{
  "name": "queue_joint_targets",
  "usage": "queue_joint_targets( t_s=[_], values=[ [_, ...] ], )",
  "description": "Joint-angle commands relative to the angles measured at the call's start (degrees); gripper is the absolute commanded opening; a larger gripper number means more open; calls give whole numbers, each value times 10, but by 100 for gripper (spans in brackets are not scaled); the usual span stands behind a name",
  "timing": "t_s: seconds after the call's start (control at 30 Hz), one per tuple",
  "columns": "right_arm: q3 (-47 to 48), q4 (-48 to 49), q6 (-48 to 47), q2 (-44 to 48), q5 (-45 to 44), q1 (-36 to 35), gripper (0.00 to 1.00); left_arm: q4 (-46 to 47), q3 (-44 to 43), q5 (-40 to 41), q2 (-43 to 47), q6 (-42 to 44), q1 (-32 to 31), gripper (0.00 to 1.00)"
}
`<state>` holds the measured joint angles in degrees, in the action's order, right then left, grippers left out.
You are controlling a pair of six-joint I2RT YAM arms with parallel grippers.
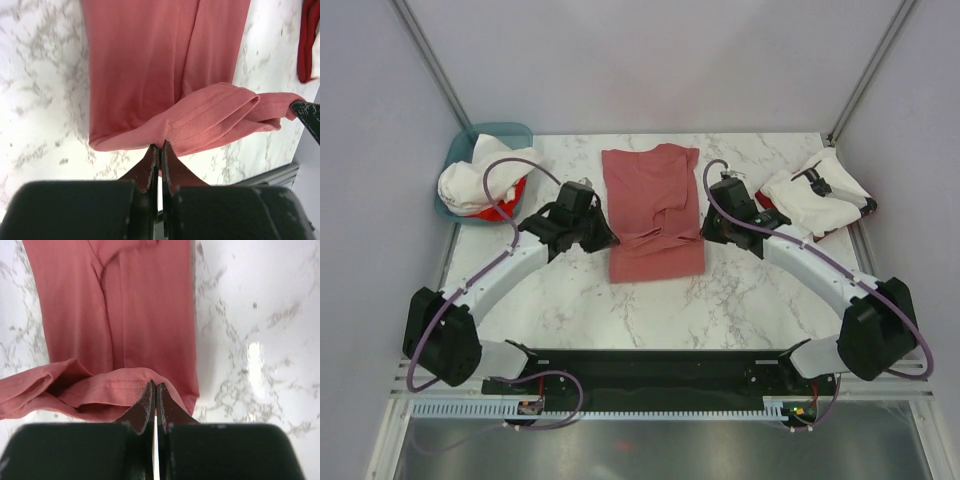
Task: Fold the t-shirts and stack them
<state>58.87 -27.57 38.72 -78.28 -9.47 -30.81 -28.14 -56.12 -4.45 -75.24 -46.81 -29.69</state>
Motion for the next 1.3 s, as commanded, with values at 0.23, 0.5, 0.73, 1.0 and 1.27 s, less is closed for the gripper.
queue_joint_targets(
  t_s=[0.23,0.5,0.73,1.0,1.27],
  values=[
    [156,38,-44,-161,-14,46,0,20,-144,-39,-149,46,72,2],
    [226,66,-53,-263,9,99,1,36,-226,-89,-269,54,120,11],
    [235,113,-23,-320,9,118,79,89,-248,-118,-318,47,155,96],
    [134,163,-23,-246,72,118,70,220,-70,-148,-235,50,145,83],
    [61,211,-34,-233,44,118,62,269,-68,-126,-278,87,127,61]
  ],
)
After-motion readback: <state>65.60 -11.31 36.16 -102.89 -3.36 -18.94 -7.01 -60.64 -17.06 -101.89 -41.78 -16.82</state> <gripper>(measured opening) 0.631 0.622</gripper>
